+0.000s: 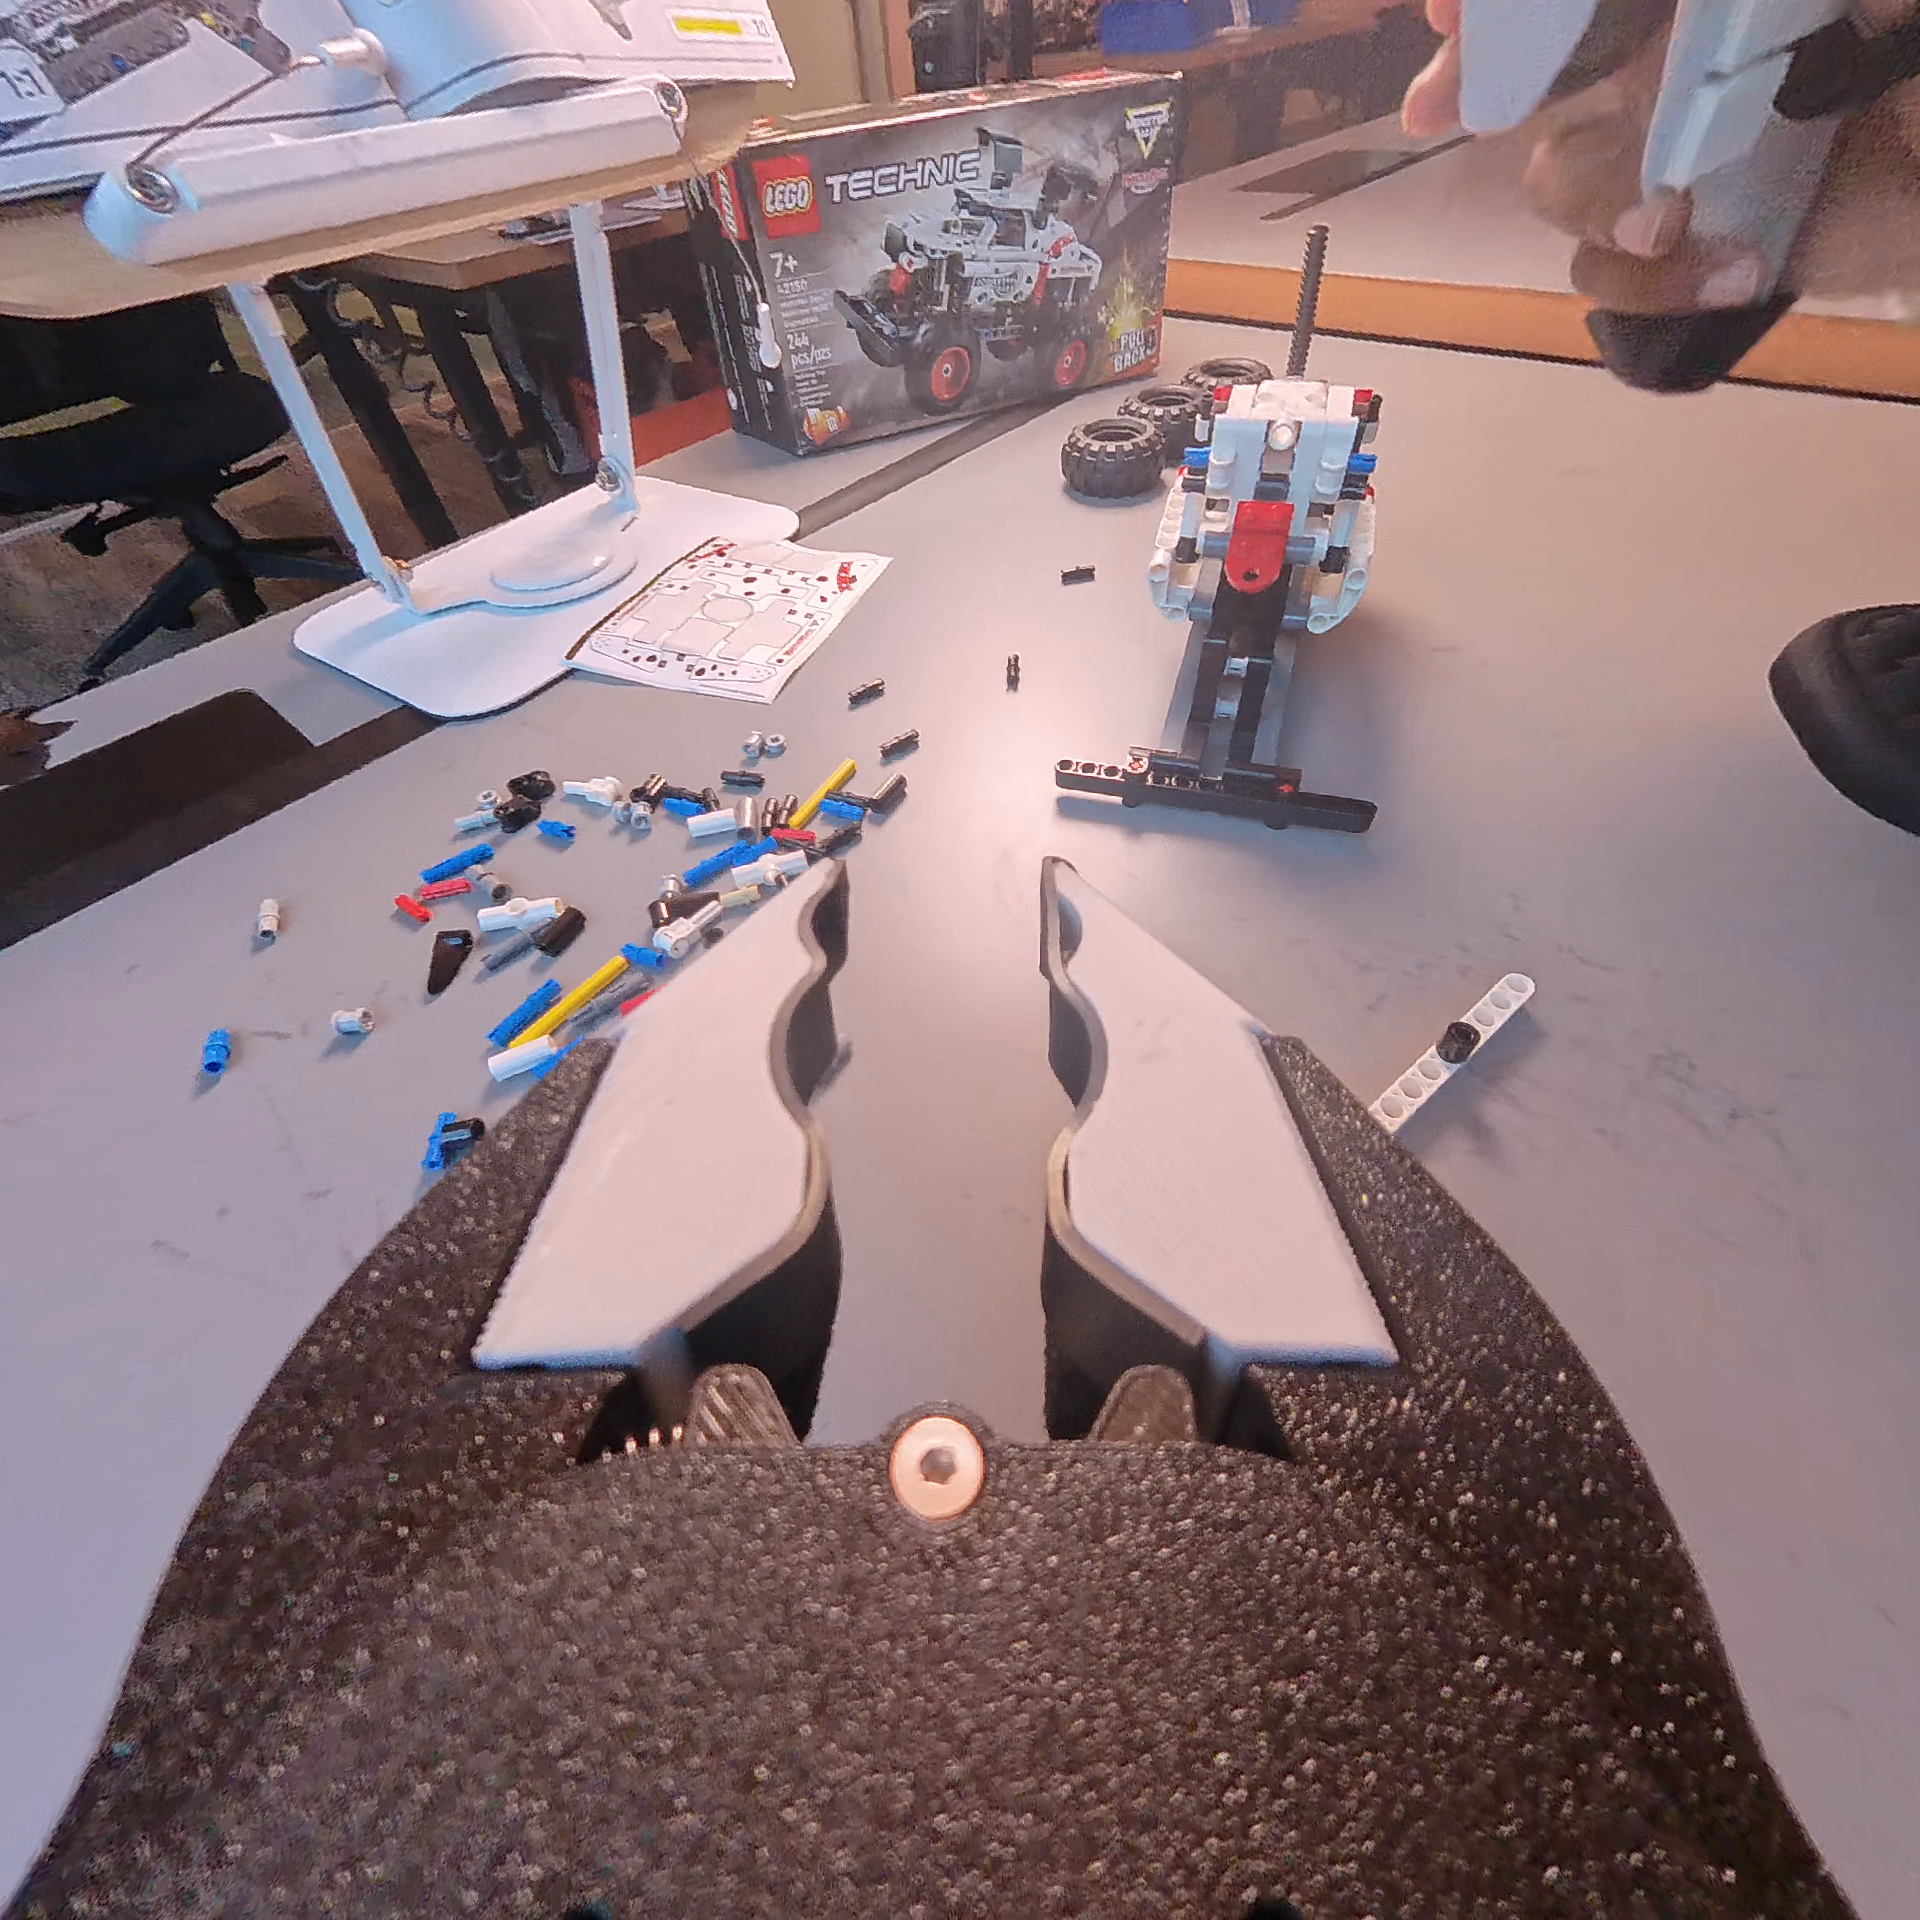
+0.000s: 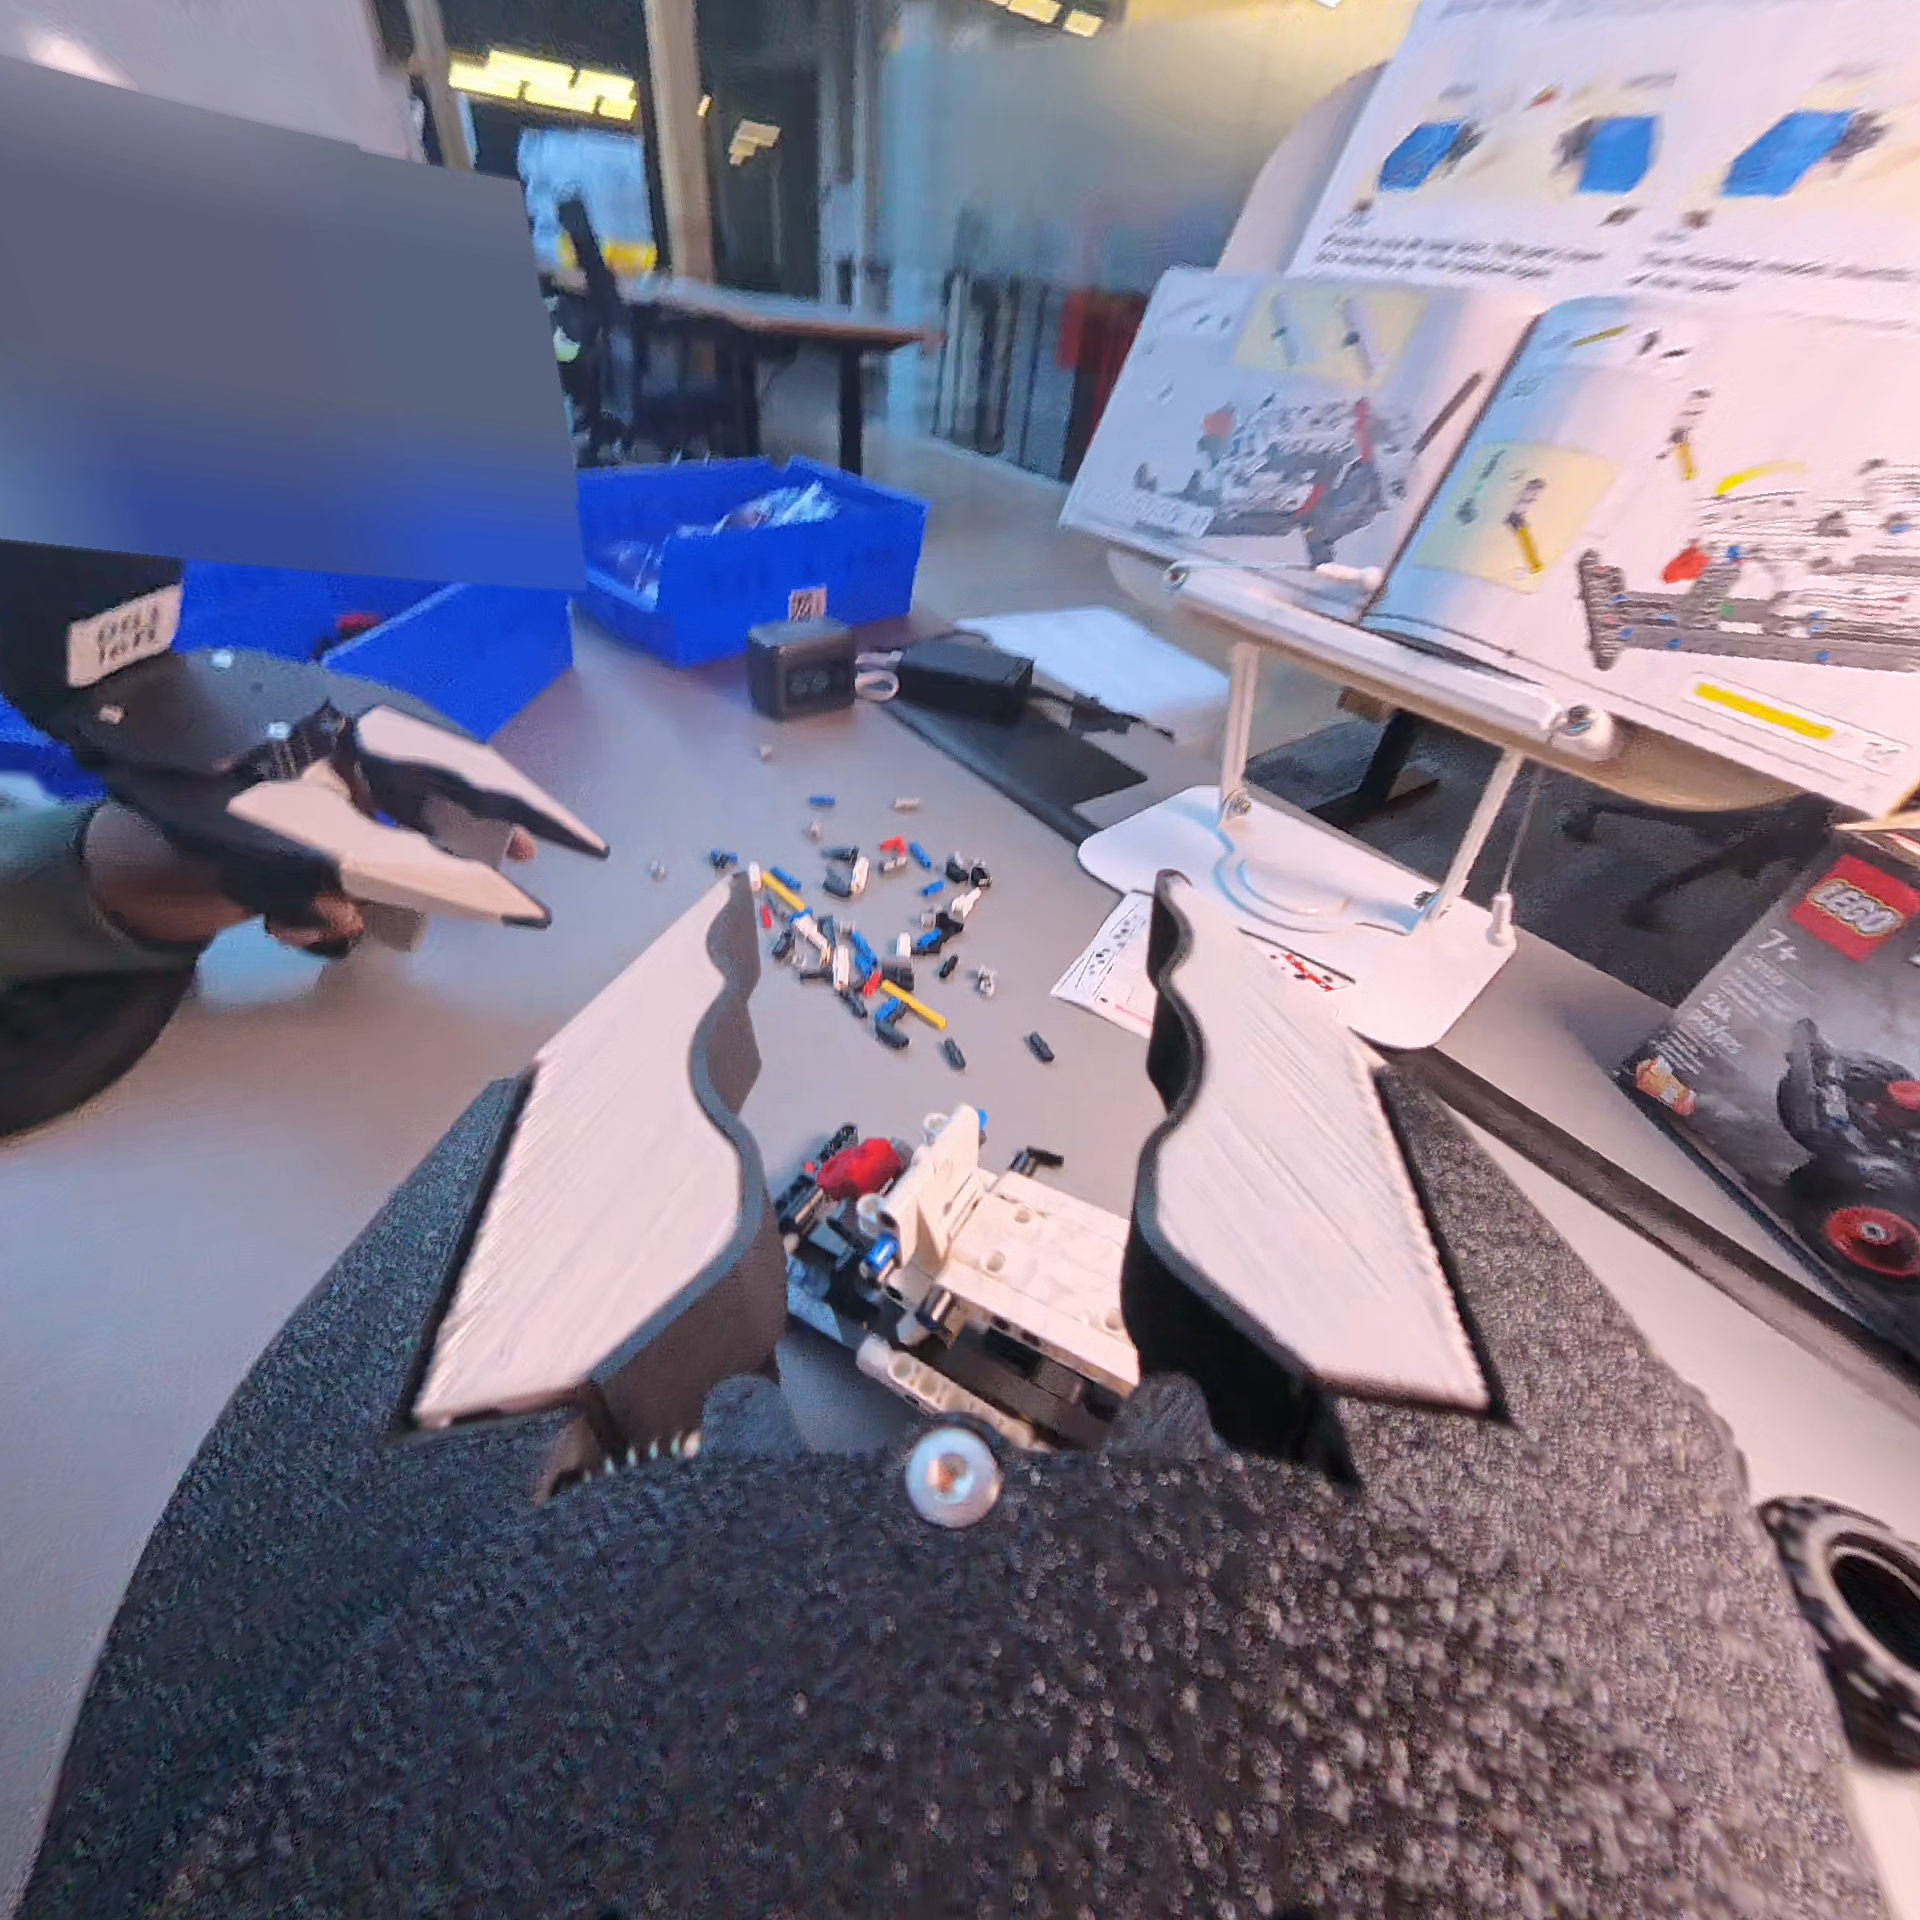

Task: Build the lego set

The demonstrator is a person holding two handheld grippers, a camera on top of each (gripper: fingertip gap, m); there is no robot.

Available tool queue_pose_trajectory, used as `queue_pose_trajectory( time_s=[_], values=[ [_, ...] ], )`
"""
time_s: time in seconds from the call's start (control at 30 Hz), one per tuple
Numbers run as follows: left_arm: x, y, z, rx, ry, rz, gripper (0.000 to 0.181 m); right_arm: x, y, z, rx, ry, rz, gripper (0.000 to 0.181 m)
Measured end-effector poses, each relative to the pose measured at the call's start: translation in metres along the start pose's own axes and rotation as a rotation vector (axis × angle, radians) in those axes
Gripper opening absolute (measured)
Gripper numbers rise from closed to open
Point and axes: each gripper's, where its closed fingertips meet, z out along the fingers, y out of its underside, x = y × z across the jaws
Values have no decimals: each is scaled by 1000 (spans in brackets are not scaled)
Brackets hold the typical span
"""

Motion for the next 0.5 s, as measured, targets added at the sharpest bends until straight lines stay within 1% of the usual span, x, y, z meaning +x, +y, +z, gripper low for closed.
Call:
queue_pose_trajectory(
  time_s=[0.1,0.2,0.37,0.5],
  values=[
    [-8,-4,-3,36,-32,-17,37,1,-2,-3,129,110,50,73],
    [-17,-10,-7,83,-74,-35,37,6,2,-5,210,205,49,72],
    [-34,-19,-16,148,-138,-71,40,17,16,-10,218,248,77,71],
    [-41,-24,-21,181,-151,-112,45,19,25,-13,203,253,57,70]
  ],
)
